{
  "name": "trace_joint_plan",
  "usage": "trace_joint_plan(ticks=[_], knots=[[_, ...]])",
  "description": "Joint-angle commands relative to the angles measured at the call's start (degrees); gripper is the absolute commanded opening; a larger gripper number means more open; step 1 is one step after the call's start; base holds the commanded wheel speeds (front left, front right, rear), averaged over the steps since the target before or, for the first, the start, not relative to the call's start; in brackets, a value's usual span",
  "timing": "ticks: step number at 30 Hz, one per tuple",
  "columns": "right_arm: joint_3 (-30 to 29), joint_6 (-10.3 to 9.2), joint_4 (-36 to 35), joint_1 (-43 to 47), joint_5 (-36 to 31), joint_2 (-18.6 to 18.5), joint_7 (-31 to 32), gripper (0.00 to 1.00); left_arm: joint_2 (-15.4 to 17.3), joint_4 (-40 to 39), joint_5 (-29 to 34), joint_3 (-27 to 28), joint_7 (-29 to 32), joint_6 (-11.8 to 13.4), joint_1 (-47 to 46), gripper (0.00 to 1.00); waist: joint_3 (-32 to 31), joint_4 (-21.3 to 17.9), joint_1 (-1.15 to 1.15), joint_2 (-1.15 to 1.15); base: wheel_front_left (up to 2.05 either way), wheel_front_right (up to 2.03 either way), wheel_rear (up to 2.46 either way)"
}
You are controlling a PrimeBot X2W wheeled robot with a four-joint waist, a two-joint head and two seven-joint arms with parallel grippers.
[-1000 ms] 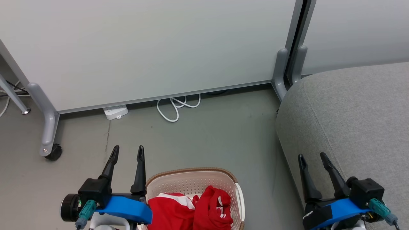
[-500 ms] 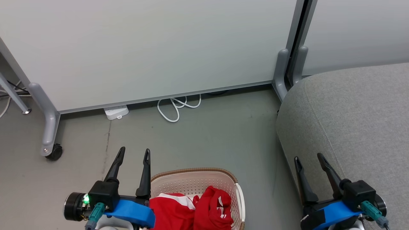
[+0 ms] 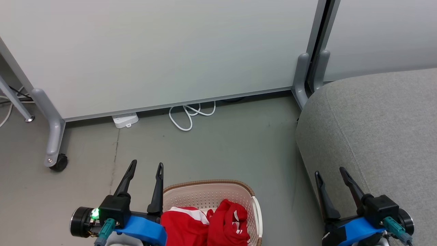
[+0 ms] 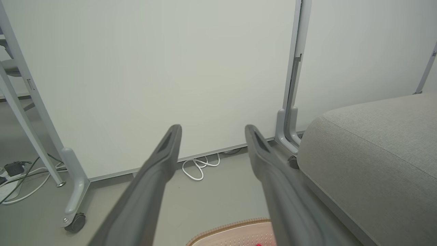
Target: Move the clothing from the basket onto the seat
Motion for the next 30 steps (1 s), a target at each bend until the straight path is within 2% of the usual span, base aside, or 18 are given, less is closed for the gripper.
trace_joint_plan(ticks=[1, 21, 30], knots=[[-0.07, 0.03, 0.14, 0.01, 0.10, -0.34, -0.30, 1.00, 0.12, 0.06, -0.12, 0.31, -0.28, -0.16, -0.19, 1.00, -0.01, 0.00, 0.00, 0.00, 0.00, 0.00, 0.00], [0.06, 0.03, 1.22, -0.24, 0.39, -0.33, -0.30, 1.00, 0.11, 1.72, -0.08, 0.03, -0.27, -0.44, -1.07, 1.00, -0.02, 0.30, 0.00, 0.00, 0.00, 0.00, 0.00], [0.82, 0.03, 1.05, -1.12, 0.11, -0.33, -0.30, 1.00, 0.55, 6.06, 1.08, -2.32, -0.27, -1.11, -4.96, 1.00, 1.79, -0.63, 0.00, 0.00, 0.00, 0.00, 0.00]])
